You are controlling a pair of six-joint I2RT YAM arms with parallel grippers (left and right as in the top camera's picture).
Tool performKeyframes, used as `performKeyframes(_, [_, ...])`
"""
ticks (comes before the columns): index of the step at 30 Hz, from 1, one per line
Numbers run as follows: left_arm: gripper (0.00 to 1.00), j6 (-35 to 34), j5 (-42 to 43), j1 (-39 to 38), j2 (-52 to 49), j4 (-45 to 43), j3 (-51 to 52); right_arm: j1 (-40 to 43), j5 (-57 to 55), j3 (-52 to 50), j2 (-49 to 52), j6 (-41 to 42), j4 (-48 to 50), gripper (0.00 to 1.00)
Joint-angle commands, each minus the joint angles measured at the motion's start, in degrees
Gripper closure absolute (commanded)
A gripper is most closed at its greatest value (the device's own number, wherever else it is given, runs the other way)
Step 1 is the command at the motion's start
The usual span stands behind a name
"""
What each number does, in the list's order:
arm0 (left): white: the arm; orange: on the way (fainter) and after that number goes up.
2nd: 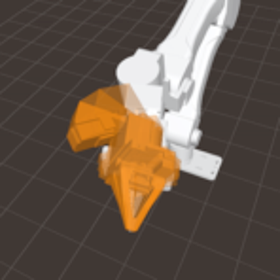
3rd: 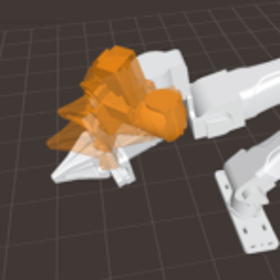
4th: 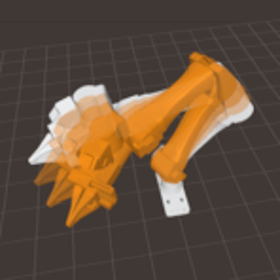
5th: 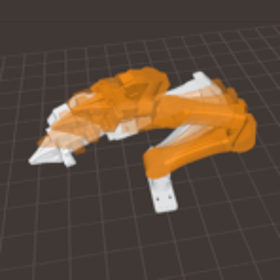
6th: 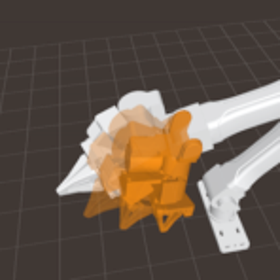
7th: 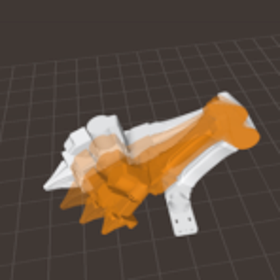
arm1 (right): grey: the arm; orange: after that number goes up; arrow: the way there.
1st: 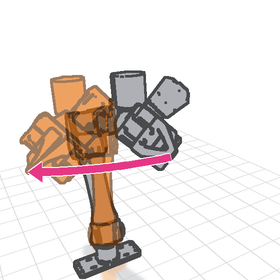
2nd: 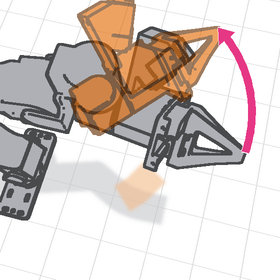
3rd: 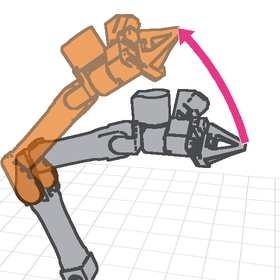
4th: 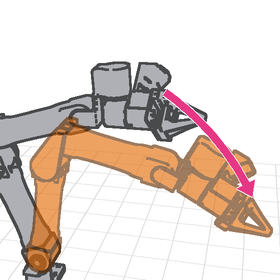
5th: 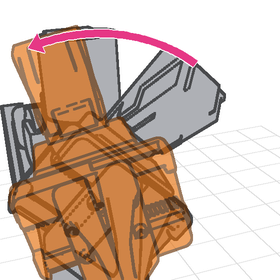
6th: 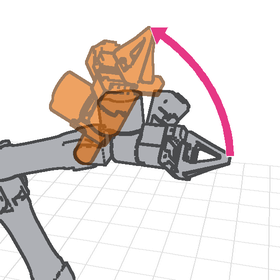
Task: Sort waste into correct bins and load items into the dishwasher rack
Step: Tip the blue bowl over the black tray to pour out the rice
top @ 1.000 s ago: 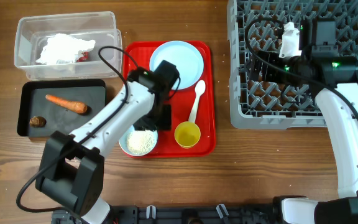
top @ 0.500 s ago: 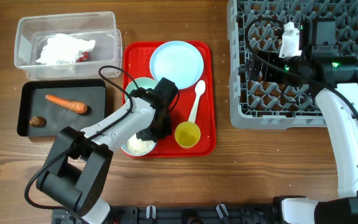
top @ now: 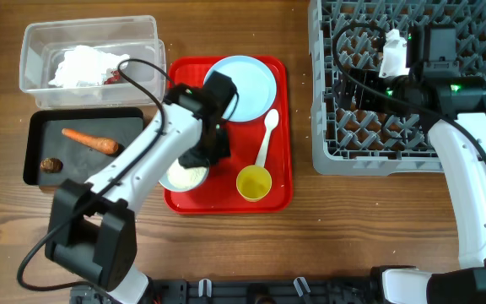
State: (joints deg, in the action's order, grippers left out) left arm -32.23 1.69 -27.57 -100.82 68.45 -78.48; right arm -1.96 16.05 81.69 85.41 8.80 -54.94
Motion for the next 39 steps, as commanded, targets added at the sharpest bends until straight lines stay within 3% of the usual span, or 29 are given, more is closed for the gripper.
performKeyframes(1, [0.96, 5.2, 3.8, 4.5, 4.3, 1.0, -3.7, 0.0, -0.2, 1.2, 0.5, 0.2, 0.3, 0.00])
performKeyframes(6, [0.96, 14.8, 8.4, 20.7, 10.1, 0.4, -3.7, 0.0, -0.2, 1.2, 0.5, 0.2, 0.5, 0.00])
performKeyframes(10, [0.96, 25.0, 21.0, 34.6, 9.9, -3.6, -3.4, 0.0, -0.2, 1.2, 0.5, 0.2, 2.2, 0.00])
performKeyframes(14, [0.96, 39.7, 37.7, 47.4, 6.7, -9.1, -2.7, 0.0, -0.2, 1.2, 0.5, 0.2, 2.8, 0.00])
performKeyframes(18, [0.96, 45.4, 44.9, 55.8, 1.3, -6.6, -2.7, 0.0, -0.2, 1.2, 0.5, 0.2, 1.8, 0.00])
performKeyframes(29, [0.96, 59.1, 64.5, 69.7, -10.4, -6.1, 2.4, 0.0, -0.2, 1.2, 0.5, 0.2, 1.7, 0.00])
performKeyframes(39, [0.96, 58.5, 84.7, 75.9, -14.0, -6.3, 2.5, 0.0, -0.2, 1.2, 0.5, 0.2, 1.3, 0.00])
